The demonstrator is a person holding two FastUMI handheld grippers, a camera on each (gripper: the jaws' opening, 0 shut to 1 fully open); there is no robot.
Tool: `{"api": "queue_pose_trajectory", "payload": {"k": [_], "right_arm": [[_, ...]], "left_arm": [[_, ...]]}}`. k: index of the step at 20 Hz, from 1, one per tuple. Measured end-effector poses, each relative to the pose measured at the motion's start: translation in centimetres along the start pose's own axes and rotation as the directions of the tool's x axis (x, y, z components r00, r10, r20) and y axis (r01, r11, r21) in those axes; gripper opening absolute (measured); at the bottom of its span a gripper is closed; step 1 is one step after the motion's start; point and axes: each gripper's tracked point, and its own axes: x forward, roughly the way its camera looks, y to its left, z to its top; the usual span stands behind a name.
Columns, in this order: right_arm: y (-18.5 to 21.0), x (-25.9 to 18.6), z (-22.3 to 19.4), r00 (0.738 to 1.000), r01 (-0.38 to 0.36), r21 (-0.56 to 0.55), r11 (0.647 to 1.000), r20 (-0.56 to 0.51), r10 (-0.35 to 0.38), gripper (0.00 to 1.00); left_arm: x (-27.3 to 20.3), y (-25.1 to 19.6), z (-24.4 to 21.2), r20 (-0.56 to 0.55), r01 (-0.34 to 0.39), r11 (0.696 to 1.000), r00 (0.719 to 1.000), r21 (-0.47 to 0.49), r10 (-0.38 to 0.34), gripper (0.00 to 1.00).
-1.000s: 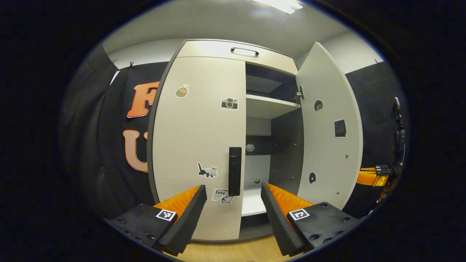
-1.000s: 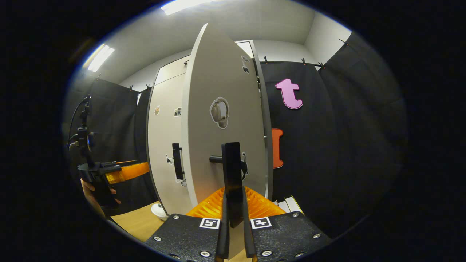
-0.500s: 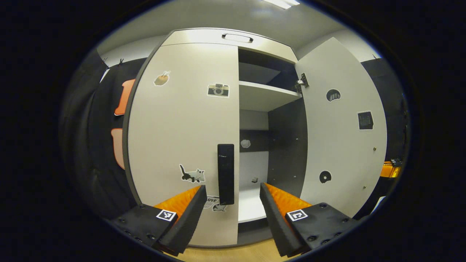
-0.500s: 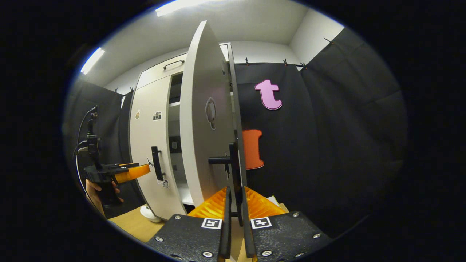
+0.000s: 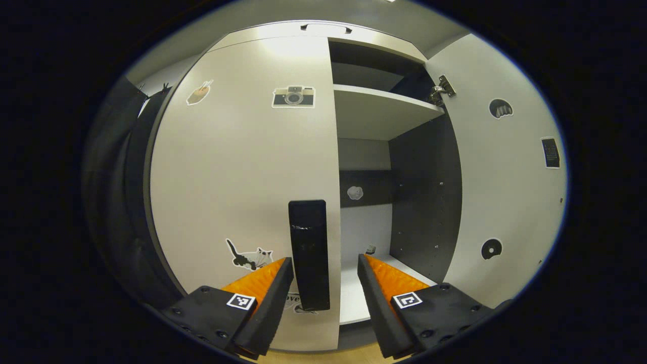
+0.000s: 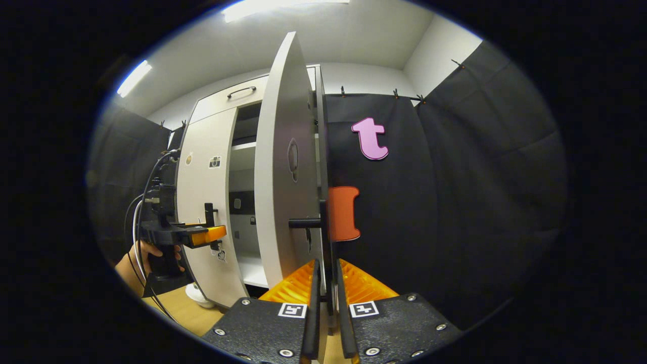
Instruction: Open the right door of the double-door shoe cabinet with the right hand, and open the left door with the left hand.
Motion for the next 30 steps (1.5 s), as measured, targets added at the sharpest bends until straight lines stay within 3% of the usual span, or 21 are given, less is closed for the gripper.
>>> {"api": "queue_pose_trajectory", "payload": {"k": [3, 4, 6, 8, 13, 16, 21, 22, 23, 30], "right_arm": [[0.0, -0.1, 0.0, 1.000, -0.004, 0.011, 1.000, 0.006, 0.004, 0.33], [0.0, -0.1, 0.1, 1.000, 0.002, 0.012, 1.000, 0.010, -0.002, 0.35], [-0.1, -0.1, 0.1, 1.000, 0.005, 0.017, 1.000, 0.012, -0.005, 0.43], [-0.2, -0.3, 0.1, 1.000, 0.012, 0.015, 1.000, 0.011, -0.012, 0.48], [-0.1, -1.0, 0.1, 1.000, 0.026, 0.002, 1.000, 0.005, -0.026, 0.56], [-0.4, -1.1, 0.7, 0.999, 0.036, -0.029, 0.999, 0.029, -0.036, 0.57], [-0.4, -1.8, 1.3, 0.998, 0.043, -0.090, 0.995, 0.041, -0.040, 0.67], [-0.1, -1.9, 1.3, 0.999, 0.037, -0.095, 0.995, 0.038, -0.034, 0.72], [0.2, -2.0, 1.2, 0.999, 0.024, -0.098, 0.995, 0.035, -0.021, 0.69], [1.6, -1.7, 0.2, 0.999, -0.047, -0.089, 0.995, -0.007, 0.047, 0.74]], "left_arm": [[0.7, 0.4, 0.1, -0.001, -0.037, 0.999, 0.999, 0.007, 0.037, 0.75], [0.7, 0.5, 0.4, 0.009, -0.048, 0.999, 0.999, -0.002, 0.048, 0.65], [0.9, 1.4, 0.1, -0.005, -0.091, 0.996, 0.996, -0.013, 0.091, 0.59], [0.8, 1.3, 0.1, -0.013, -0.076, 0.997, 0.997, -0.028, 0.076, 0.41], [0.0, 1.2, -0.1, -0.036, -0.005, 0.999, 0.999, -0.044, 0.003, 0.31], [-1.2, 1.3, -0.4, -0.048, 0.018, 0.998, 0.999, -0.053, -0.021, 0.28], [-4.6, 2.1, -0.5, -0.032, 0.047, 0.998, 0.998, -0.033, -0.048, 0.28], [-5.1, 2.3, -0.4, -0.030, 0.048, 0.999, 0.998, -0.025, -0.048, 0.28], [-5.8, 2.6, -0.4, -0.027, 0.047, 0.999, 0.999, -0.022, -0.047, 0.28], [-9.0, 4.7, -0.7, 0.000, 0.023, 1.000, 1.000, -0.009, -0.023, 0.27]]}}
